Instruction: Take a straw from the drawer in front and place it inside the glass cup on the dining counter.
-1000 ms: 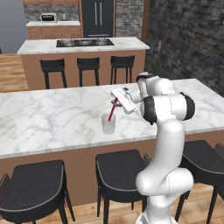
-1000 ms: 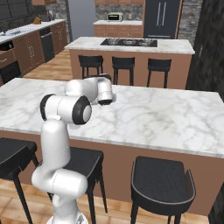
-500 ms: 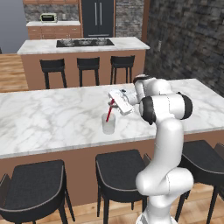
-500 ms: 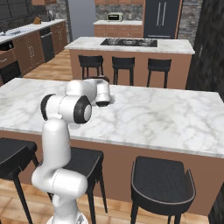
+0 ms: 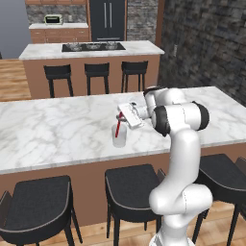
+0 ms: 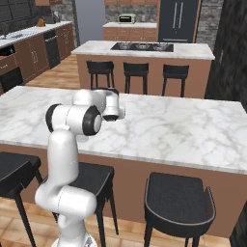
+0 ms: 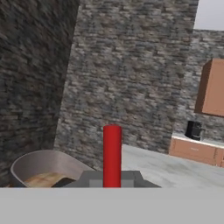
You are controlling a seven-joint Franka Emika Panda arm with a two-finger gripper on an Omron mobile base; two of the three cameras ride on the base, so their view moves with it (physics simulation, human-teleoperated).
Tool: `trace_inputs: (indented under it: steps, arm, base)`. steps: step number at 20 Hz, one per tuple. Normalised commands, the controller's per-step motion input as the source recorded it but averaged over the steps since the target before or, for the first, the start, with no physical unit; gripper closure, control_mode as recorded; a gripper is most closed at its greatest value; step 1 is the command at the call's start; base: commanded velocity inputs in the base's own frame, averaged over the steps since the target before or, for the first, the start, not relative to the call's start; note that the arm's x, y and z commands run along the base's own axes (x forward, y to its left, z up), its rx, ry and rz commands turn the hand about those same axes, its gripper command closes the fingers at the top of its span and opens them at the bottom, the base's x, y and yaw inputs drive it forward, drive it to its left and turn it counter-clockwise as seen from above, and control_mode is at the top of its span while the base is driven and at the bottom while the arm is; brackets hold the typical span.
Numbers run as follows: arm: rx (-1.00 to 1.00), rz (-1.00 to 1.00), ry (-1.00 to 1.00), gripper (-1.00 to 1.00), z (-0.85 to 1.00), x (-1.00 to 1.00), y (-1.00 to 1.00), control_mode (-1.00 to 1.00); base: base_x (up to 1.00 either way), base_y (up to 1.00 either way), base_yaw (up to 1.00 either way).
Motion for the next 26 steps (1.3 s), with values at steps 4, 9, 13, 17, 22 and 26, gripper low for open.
trace_inputs:
  steps: [4, 9, 13, 17, 22, 26]
  arm:
    - [-0.02, -0.07, 0.05, 1.0, -0.22, 0.11, 0.0, -1.0]
    - [-0.03, -0.07, 0.06, 1.0, -0.25, 0.09, 0.0, -1.0]
    - [-0.02, -0.07, 0.07, 1.0, -0.23, 0.05, 0.0, -1.0]
    - [-0.01, -0.06, 0.07, 1.0, -0.23, 0.02, 0.0, -1.0]
    - [-0.02, -0.05, 0.08, -1.0, -0.27, 0.06, 0.0, -1.0]
    - [-0.01, -0.04, 0.03, -1.0, -0.05, 0.0, 0.0, -1.0]
  base:
    - [0.0, 0.0, 0.0]
    - [0.0, 0.0, 0.0]
    - [0.0, 0.0, 0.0]
    - [0.0, 0.0, 0.0]
    - [0.0, 0.0, 0.0]
    - [0.0, 0.0, 0.0]
